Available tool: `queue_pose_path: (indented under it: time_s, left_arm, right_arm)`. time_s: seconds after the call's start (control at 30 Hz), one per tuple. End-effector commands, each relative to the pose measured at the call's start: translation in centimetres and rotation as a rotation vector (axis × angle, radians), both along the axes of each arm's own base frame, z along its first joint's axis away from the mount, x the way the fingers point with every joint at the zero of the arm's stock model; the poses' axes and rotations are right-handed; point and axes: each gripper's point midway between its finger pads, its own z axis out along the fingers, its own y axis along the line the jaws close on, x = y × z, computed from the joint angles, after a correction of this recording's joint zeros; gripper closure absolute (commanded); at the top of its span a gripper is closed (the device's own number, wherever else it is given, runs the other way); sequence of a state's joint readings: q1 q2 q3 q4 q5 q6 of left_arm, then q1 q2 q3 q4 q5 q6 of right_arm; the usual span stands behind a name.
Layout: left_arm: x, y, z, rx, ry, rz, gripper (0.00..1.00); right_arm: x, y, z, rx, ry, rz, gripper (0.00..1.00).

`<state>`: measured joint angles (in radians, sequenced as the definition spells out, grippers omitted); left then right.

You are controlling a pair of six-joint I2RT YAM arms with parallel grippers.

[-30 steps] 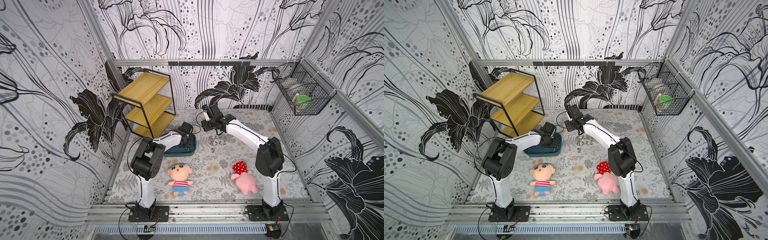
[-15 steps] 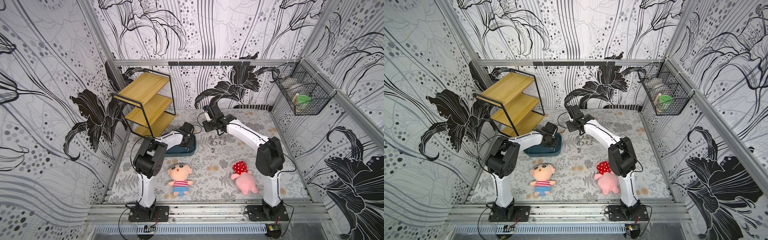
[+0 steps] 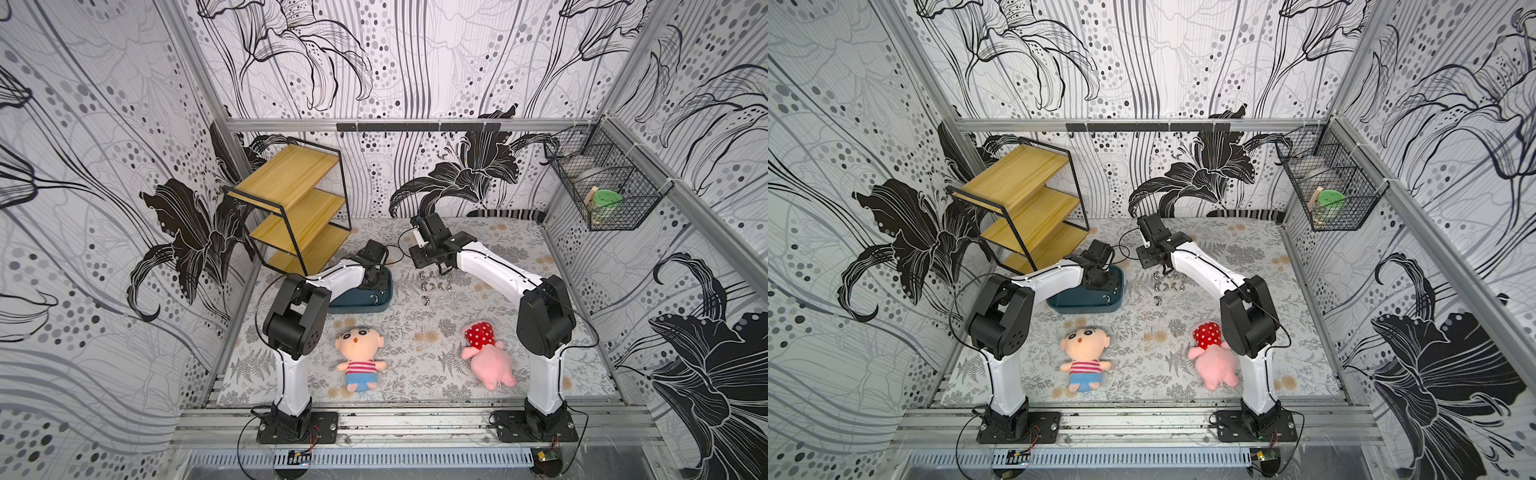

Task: Take out the wing nut from the storage box
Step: Pick up the wing nut from the storage box, then place the wing nut at the center of the board.

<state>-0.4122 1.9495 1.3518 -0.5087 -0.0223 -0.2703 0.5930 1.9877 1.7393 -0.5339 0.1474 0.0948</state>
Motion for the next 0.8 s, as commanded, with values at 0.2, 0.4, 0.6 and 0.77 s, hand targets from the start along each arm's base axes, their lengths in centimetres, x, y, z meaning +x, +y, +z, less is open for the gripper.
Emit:
queue_pose_path:
  time_s: [0.2, 0.4, 0.6, 0.77]
  left_arm:
    - [1.2, -0.8, 6.6, -0.071, -0.123, -0.004, 0.94]
    - [0.6, -3.6, 10.2, -0.149, -0.176, -0.061, 0.94]
    - [-0.8, -8.2, 11.5, -0.159, -0.191, -0.145, 0.94]
    - [-2.2, -12.9, 11.2, -0.176, -0.183, -0.223, 0.94]
  right_arm:
    - [0.3, -4.7, 2.3, 0.076, -0.007, -0.142, 0.43]
    - [0.5, -8.9, 1.0, 0.094, 0.019, -0.255, 0.42]
    - [0.2, -11.5, -0.4, 0.089, 0.044, -0.323, 0.42]
    - [-0.3, -14.3, -2.0, 0.089, 0.069, -0.406, 0.42]
